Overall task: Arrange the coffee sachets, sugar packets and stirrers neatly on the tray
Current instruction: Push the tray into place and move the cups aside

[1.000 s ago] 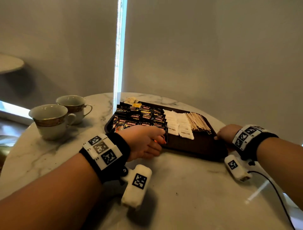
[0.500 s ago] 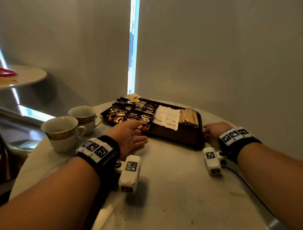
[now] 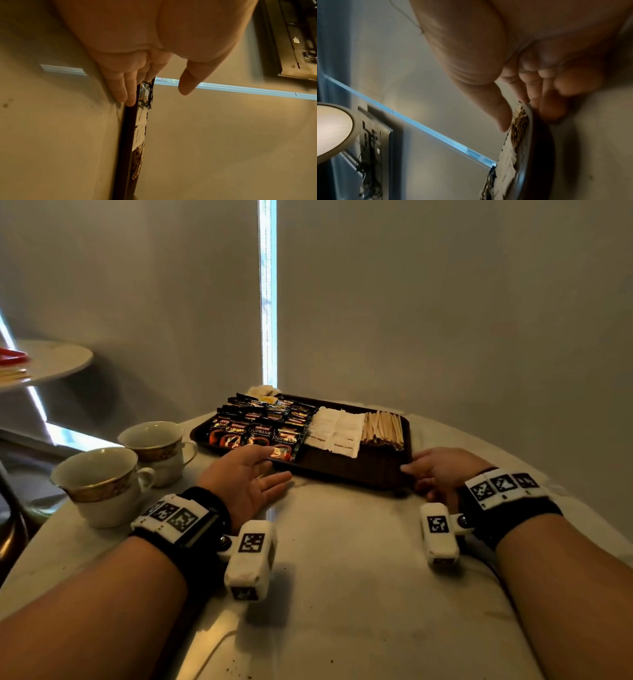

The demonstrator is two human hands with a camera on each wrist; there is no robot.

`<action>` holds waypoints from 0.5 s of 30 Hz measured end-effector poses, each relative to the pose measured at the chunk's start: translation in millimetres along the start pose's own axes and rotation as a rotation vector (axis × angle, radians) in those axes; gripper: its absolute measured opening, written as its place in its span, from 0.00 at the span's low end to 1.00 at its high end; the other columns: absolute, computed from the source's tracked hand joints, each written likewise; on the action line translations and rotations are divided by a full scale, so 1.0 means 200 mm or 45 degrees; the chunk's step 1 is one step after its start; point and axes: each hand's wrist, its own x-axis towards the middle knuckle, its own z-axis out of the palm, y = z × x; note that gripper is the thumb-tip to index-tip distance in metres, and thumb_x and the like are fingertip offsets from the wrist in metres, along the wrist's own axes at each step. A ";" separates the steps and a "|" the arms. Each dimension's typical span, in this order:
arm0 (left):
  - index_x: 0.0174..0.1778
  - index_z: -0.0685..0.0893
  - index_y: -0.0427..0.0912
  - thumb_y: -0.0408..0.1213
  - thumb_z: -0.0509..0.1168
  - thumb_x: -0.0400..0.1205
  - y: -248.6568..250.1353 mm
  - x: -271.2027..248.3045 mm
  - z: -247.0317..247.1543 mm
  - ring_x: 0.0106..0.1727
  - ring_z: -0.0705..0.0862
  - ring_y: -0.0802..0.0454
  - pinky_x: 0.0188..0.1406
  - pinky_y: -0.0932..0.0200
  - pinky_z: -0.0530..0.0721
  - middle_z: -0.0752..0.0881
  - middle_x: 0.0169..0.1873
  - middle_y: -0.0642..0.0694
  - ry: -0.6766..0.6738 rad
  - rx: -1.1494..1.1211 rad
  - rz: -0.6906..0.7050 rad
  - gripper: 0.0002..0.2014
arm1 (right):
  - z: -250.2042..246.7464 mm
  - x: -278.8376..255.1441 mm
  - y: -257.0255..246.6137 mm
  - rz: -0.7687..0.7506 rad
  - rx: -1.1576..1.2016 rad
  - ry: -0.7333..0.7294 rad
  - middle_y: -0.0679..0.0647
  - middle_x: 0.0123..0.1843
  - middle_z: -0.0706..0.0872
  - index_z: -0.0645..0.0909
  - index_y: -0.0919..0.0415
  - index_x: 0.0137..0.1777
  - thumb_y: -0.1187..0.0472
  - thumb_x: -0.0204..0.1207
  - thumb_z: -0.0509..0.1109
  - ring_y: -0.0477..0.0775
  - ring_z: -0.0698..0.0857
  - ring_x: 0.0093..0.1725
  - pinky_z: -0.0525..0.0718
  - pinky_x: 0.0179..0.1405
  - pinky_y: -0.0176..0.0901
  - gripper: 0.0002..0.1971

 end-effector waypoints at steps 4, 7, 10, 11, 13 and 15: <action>0.83 0.68 0.42 0.38 0.66 0.84 -0.01 0.01 0.01 0.62 0.86 0.33 0.51 0.41 0.89 0.76 0.77 0.35 0.013 -0.008 -0.005 0.30 | 0.01 0.05 -0.01 0.016 -0.254 0.015 0.64 0.53 0.90 0.79 0.49 0.69 0.63 0.74 0.77 0.57 0.81 0.36 0.79 0.29 0.46 0.24; 0.81 0.70 0.40 0.38 0.66 0.84 -0.01 0.02 0.02 0.61 0.87 0.34 0.52 0.42 0.88 0.78 0.74 0.35 0.004 0.020 0.001 0.28 | 0.02 0.07 -0.03 0.009 -0.276 0.065 0.63 0.41 0.86 0.78 0.47 0.73 0.65 0.79 0.71 0.55 0.78 0.28 0.76 0.23 0.42 0.24; 0.79 0.72 0.40 0.38 0.66 0.84 -0.01 0.03 0.02 0.60 0.88 0.35 0.52 0.43 0.88 0.79 0.72 0.36 0.009 0.027 0.004 0.26 | 0.03 0.07 -0.03 0.031 -0.157 0.116 0.59 0.36 0.80 0.77 0.48 0.76 0.68 0.83 0.66 0.50 0.74 0.24 0.71 0.18 0.37 0.24; 0.79 0.72 0.40 0.38 0.66 0.84 -0.01 0.03 0.02 0.60 0.88 0.35 0.52 0.43 0.89 0.79 0.72 0.36 0.012 0.028 0.003 0.26 | 0.03 0.07 -0.04 0.045 -0.098 0.132 0.58 0.36 0.79 0.76 0.48 0.77 0.68 0.83 0.65 0.49 0.73 0.23 0.70 0.16 0.36 0.24; 0.80 0.71 0.40 0.38 0.66 0.84 -0.01 0.04 0.01 0.60 0.88 0.35 0.52 0.43 0.89 0.79 0.73 0.37 0.015 0.036 0.001 0.27 | 0.04 0.05 -0.03 0.058 -0.020 0.160 0.57 0.37 0.79 0.76 0.51 0.76 0.68 0.84 0.65 0.48 0.73 0.22 0.69 0.14 0.35 0.22; 0.81 0.70 0.40 0.38 0.65 0.85 -0.01 0.04 0.01 0.61 0.88 0.34 0.53 0.43 0.89 0.79 0.74 0.37 0.018 0.037 0.001 0.27 | 0.04 0.04 -0.03 0.061 0.032 0.185 0.57 0.37 0.79 0.77 0.53 0.74 0.67 0.84 0.66 0.47 0.72 0.22 0.69 0.13 0.35 0.20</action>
